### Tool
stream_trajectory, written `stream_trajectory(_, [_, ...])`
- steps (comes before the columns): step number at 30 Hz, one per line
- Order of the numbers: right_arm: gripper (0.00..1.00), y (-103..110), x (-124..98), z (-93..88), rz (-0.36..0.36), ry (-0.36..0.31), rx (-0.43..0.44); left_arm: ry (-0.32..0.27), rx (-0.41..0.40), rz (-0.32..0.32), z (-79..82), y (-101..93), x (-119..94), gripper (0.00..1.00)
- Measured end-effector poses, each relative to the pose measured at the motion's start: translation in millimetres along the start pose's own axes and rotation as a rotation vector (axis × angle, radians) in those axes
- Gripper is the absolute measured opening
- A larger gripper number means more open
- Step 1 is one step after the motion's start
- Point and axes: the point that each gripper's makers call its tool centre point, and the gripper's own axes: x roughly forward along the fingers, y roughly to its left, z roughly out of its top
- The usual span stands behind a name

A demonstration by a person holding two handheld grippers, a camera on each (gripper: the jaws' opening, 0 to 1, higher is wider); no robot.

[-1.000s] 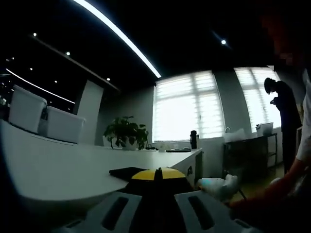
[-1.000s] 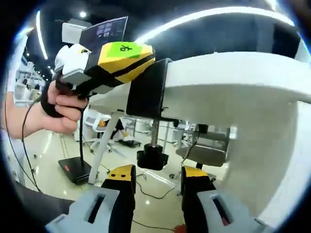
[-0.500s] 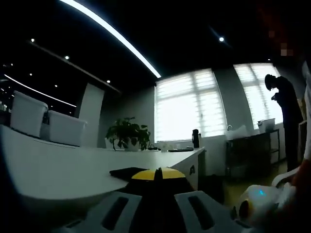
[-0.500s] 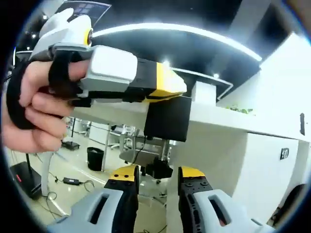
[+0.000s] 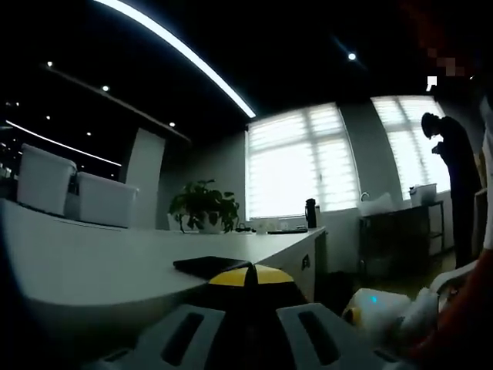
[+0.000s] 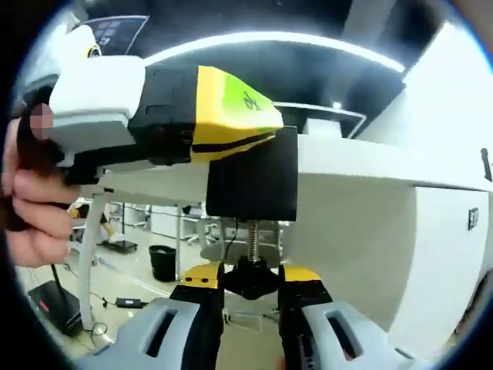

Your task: Clamp the fixed fixture on the desktop, loosen the retaining clip, secure it to the edge of the desk, and tighten the retaining clip.

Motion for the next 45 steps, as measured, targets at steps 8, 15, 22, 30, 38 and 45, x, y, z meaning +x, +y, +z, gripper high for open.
stream_trajectory(8, [0.25,10,1,0.2,0.417,-0.023,0.036,-0.002,0.008,-0.004,-0.9,-0.1,1,0.02])
stream_trajectory(15, [0.25,18,0,-0.3,0.624,0.013,0.070,-0.004,0.007,-0.005,-1.5,0.0,2,0.02])
stream_trajectory(22, [0.25,22,-4,-2.3,0.707,0.024,0.164,-0.005,0.016,-0.007,-1.9,0.3,3,0.02])
stream_trajectory(30, [0.37,9,-17,-12.9,0.425,0.023,0.137,-0.003,0.026,-0.002,-2.0,-0.9,3,0.02])
stream_trajectory(38, [0.46,-6,-24,-15.7,0.110,-0.010,0.166,-0.003,0.031,0.006,-2.2,-1.2,1,0.02])
stream_trajectory(45, [0.42,6,-4,-13.9,0.017,0.039,-0.037,0.000,0.022,0.013,-2.1,-1.3,1,0.02])
